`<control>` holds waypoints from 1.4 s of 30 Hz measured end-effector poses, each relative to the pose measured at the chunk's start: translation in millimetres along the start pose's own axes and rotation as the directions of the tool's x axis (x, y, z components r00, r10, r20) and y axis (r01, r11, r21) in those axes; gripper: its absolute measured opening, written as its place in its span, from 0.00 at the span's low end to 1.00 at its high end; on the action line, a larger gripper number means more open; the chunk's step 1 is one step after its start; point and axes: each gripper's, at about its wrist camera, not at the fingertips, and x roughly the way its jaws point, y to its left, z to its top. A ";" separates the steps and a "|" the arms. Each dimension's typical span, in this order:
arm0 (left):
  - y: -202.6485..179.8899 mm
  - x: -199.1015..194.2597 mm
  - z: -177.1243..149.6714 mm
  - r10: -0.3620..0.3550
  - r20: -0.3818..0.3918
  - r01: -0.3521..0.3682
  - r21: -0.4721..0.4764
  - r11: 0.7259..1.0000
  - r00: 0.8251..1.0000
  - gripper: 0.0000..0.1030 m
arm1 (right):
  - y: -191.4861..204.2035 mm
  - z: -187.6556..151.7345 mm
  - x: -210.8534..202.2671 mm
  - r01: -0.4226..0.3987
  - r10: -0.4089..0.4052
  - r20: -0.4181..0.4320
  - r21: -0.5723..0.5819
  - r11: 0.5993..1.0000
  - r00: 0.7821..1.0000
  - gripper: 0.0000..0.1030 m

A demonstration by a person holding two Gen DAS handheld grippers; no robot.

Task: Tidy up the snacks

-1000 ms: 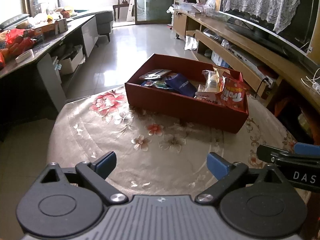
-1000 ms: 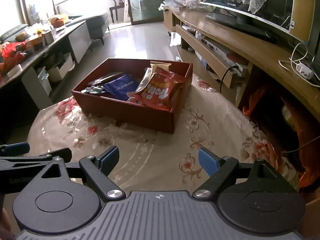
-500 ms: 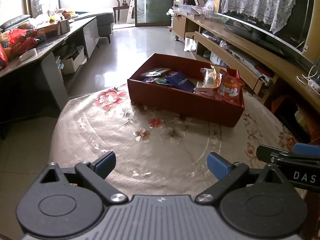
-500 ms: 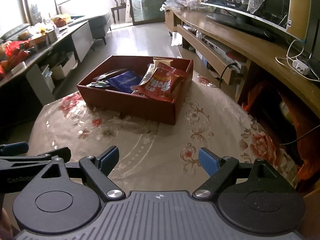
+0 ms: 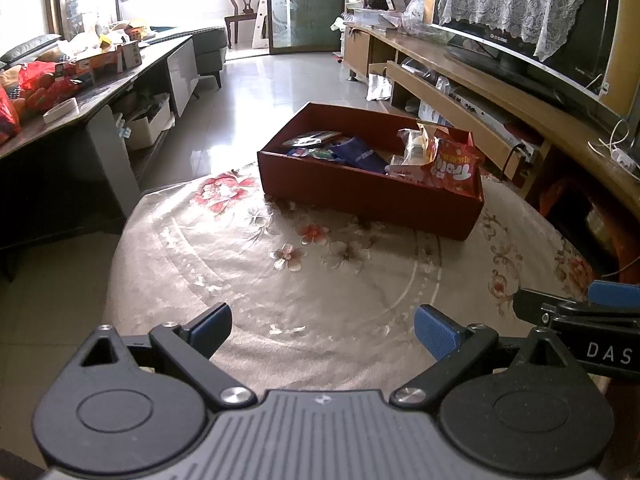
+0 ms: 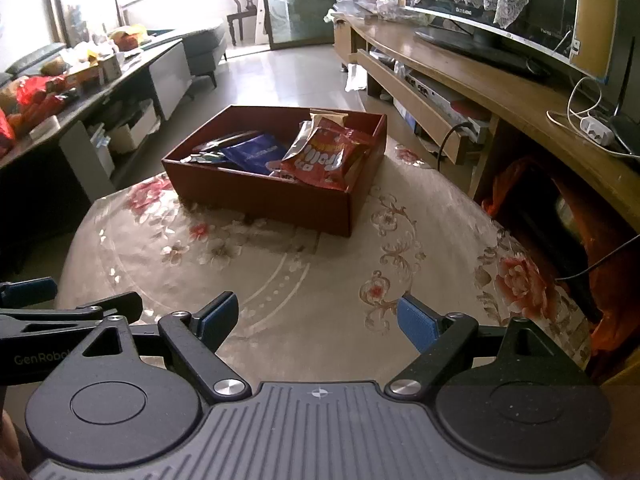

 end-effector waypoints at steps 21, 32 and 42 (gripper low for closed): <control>-4.6 -5.8 -31.8 0.025 -0.064 -0.022 0.049 0.999 0.998 0.98 | 5.5 -23.5 -5.0 0.037 -0.040 -0.068 -0.045 0.998 0.997 0.87; -9.0 -6.2 -51.8 0.033 -0.117 -0.024 0.083 0.996 0.993 0.98 | 7.6 -43.4 -7.0 0.051 -0.060 -0.132 -0.073 0.996 0.989 0.85; -8.7 -3.5 -62.2 0.037 -0.160 -0.022 0.098 0.995 0.986 0.98 | 11.3 -54.3 -4.7 0.053 -0.071 -0.177 -0.105 0.993 0.982 0.84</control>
